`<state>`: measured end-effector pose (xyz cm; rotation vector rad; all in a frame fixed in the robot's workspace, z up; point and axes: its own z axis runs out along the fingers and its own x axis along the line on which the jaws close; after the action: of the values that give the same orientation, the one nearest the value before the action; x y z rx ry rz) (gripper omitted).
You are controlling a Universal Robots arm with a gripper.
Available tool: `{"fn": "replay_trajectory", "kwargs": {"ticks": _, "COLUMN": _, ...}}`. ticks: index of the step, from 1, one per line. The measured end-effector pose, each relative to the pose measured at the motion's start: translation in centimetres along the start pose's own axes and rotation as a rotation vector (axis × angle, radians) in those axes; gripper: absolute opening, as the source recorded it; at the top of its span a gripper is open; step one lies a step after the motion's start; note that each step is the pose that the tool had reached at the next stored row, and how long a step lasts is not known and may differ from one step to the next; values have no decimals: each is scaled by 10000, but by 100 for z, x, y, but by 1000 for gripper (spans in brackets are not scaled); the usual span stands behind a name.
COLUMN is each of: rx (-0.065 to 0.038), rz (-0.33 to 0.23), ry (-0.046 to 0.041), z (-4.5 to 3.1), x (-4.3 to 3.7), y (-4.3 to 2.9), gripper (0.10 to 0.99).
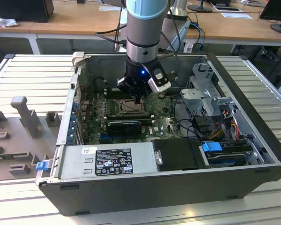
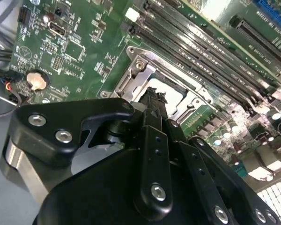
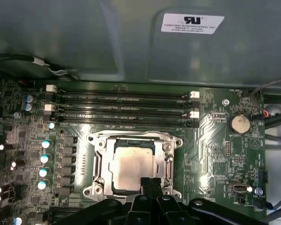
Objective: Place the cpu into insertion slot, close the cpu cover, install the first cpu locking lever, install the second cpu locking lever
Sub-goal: 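Install the second cpu locking lever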
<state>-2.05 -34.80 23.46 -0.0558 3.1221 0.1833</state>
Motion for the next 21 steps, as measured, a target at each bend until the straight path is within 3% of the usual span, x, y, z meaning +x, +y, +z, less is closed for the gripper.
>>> {"fn": "replay_trajectory", "kwargs": {"ticks": 2, "rx": -3, "rz": -3, "ry": -1, "z": -22, "x": -1, "y": -17, "gripper": 106}}
{"fn": "replay_trajectory", "kwargs": {"ticks": 8, "rx": -1, "rz": -1, "ry": 9, "z": -41, "x": 7, "y": -208, "gripper": 106}}
{"fn": "replay_trajectory", "kwargs": {"ticks": 11, "rx": -23, "rz": 10, "ry": 100, "z": -44, "x": 7, "y": -245, "gripper": 106}}
{"fn": "replay_trajectory", "kwargs": {"ticks": 13, "rx": -117, "rz": 15, "ry": 138, "z": -47, "x": 6, "y": -270, "gripper": 106}}
{"fn": "replay_trajectory", "kwargs": {"ticks": 14, "rx": -219, "rz": 15, "ry": 134, "z": -48, "x": 7, "y": -288, "gripper": 106}}
{"fn": "replay_trajectory", "kwargs": {"ticks": 15, "rx": -419, "rz": 15, "ry": 127, "z": -50, "x": 15, "y": -325, "gripper": 106}}
{"fn": "replay_trajectory", "kwargs": {"ticks": 16, "rx": -495, "rz": 18, "ry": 124, "z": -48, "x": 33, "y": -344, "gripper": 106}}
{"fn": "replay_trajectory", "kwargs": {"ticks": 17, "rx": -522, "rz": 13, "ry": 125, "z": -46, "x": 76, "y": -371, "gripper": 106}}
{"fn": "replay_trajectory", "kwargs": {"ticks": 18, "rx": -543, "rz": 10, "ry": 123, "z": -41, "x": 220, "y": -378, "gripper": 106}}
{"fn": "replay_trajectory", "kwargs": {"ticks": 19, "rx": -546, "rz": 6, "ry": 126, "z": -3, "x": 259, "y": -382, "gripper": 106}}
{"fn": "replay_trajectory", "kwargs": {"ticks": 21, "rx": -561, "rz": -82, "ry": 138, "z": 56, "x": 261, "y": -389, "gripper": 106}}
